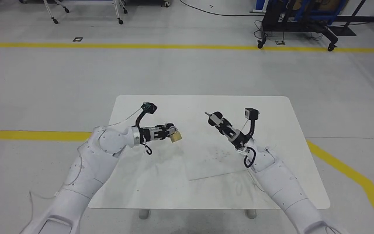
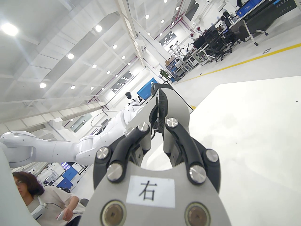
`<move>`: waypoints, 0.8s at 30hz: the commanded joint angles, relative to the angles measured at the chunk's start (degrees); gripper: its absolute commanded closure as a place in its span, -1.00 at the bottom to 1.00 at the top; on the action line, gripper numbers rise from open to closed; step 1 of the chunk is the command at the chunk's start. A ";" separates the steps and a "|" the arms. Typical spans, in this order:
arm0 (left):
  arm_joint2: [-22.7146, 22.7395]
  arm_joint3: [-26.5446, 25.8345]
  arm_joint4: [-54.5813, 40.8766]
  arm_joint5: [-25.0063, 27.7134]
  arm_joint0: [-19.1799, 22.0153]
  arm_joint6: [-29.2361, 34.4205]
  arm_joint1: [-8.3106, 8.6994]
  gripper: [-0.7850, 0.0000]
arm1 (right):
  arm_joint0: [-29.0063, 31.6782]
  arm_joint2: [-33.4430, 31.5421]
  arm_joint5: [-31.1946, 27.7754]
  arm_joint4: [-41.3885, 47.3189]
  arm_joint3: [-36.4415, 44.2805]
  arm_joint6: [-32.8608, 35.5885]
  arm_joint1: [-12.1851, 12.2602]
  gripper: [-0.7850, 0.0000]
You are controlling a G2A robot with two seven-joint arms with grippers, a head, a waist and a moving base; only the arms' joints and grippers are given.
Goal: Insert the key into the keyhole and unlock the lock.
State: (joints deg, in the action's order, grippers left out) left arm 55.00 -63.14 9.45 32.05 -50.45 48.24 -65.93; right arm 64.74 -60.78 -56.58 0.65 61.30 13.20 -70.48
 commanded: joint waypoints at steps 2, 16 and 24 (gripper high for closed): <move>-0.16 0.06 1.01 0.23 0.07 -0.11 -0.01 1.00 | -0.01 0.01 0.08 -0.01 -0.01 0.01 0.00 1.00; 0.78 10.29 -40.56 -28.08 5.78 25.73 -2.29 1.00 | 3.88 -3.17 4.20 -6.56 4.89 -6.91 0.17 1.00; -6.27 23.49 -46.87 -38.54 15.04 29.63 -7.13 1.00 | 9.31 -7.14 8.11 -8.06 11.85 -10.81 0.70 1.00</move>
State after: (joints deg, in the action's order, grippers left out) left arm 49.86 -41.22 -37.12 -5.93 -36.29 77.92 -72.32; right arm 73.54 -67.62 -49.20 -7.41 72.47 2.56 -69.81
